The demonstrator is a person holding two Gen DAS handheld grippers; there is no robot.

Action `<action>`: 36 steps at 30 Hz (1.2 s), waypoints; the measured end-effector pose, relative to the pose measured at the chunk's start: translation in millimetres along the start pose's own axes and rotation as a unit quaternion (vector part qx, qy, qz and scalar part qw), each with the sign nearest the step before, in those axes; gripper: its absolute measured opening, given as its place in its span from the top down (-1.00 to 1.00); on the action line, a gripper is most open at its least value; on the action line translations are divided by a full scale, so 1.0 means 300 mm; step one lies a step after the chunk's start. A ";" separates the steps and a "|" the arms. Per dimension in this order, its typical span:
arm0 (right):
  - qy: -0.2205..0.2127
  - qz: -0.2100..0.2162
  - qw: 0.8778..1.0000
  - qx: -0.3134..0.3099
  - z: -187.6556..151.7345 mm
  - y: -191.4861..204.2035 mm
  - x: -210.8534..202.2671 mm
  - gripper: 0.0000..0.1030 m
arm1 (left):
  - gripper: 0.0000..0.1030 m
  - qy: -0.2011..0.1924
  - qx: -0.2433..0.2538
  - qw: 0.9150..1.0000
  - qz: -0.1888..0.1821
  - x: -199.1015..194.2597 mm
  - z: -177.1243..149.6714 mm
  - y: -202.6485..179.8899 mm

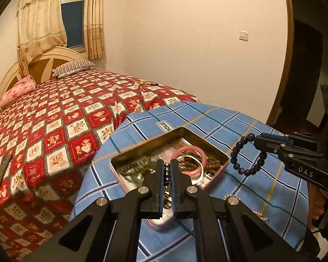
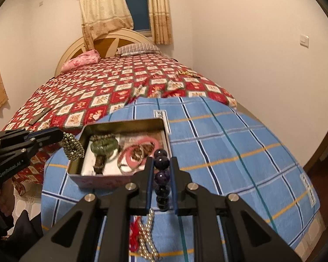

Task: Organize jewelry
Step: 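Lower the purple bracelet and gold chain into the tin and open both tools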

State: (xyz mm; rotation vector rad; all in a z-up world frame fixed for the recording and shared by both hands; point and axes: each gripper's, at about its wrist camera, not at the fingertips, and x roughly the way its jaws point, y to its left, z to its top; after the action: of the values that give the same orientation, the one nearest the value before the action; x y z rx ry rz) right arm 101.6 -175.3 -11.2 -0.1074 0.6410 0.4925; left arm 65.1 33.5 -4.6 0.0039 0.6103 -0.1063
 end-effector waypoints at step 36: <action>0.024 0.008 0.998 -0.053 0.179 0.096 0.287 0.68 | 0.92 0.021 -0.008 0.999 0.041 0.241 0.111 0.133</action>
State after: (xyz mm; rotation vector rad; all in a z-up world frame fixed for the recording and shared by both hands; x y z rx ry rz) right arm 177.0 -101.8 -18.1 -0.2157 0.6634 0.5400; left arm 147.0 64.8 -19.8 0.0159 0.6520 -0.0221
